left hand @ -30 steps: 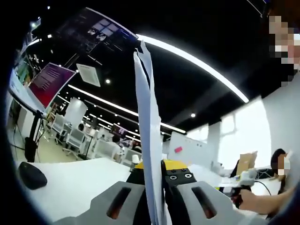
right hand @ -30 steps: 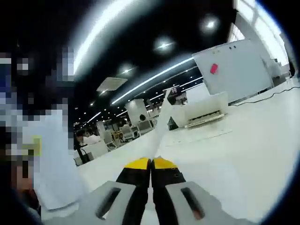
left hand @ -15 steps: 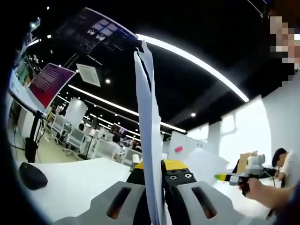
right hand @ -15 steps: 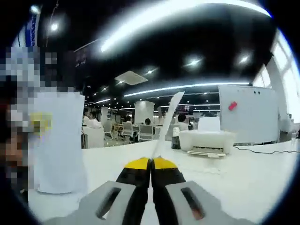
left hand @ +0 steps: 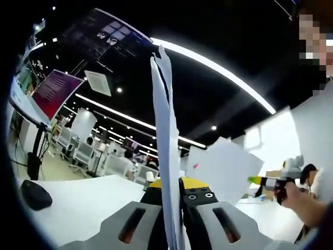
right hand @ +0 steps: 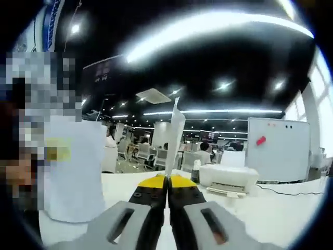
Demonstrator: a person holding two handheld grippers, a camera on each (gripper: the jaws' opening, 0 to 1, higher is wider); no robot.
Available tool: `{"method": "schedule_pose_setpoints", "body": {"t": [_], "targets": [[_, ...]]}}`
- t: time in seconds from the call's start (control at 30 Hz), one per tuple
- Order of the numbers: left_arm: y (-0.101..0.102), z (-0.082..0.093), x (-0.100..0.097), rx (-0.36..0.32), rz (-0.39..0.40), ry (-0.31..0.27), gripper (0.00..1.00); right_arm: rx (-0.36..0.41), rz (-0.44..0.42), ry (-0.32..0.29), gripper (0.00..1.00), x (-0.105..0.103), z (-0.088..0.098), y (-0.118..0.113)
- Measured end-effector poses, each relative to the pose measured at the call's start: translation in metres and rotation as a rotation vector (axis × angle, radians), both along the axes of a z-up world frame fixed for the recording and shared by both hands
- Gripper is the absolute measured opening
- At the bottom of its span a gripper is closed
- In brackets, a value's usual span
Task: Organize the stack of printing papers by aligning and flattening the scattered papers on the table
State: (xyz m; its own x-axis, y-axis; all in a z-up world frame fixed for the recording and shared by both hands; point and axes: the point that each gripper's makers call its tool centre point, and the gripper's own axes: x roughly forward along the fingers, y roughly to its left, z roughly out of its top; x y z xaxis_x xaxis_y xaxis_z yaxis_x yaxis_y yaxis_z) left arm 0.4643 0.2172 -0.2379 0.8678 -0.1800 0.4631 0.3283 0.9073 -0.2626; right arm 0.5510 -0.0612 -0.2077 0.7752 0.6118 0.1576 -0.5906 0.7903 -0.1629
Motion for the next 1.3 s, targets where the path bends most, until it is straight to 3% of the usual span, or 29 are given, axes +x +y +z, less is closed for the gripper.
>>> {"method": "schedule_pose_setpoints", "body": {"t": [0.37, 0.73, 0.83, 1.3], "targets": [[0.002, 0.0, -0.002, -0.003, 0.003, 0.001, 0.06, 0.028, 0.036, -0.026, 0.0, -0.018, 0.021, -0.001], [0.001, 0.001, -0.002, -0.003, 0.0, 0.0, 0.06, 0.201, 0.159, -0.005, 0.0, -0.042, 0.053, -0.002], [0.002, 0.001, -0.002, -0.003, 0.0, 0.0, 0.06, 0.219, 0.178, -0.005, 0.0, -0.047, 0.06, -0.003], [0.003, 0.001, 0.001, 0.003, 0.009, 0.0, 0.06, 0.179, 0.24, -0.038, 0.0, -0.076, 0.083, -0.002]]}}
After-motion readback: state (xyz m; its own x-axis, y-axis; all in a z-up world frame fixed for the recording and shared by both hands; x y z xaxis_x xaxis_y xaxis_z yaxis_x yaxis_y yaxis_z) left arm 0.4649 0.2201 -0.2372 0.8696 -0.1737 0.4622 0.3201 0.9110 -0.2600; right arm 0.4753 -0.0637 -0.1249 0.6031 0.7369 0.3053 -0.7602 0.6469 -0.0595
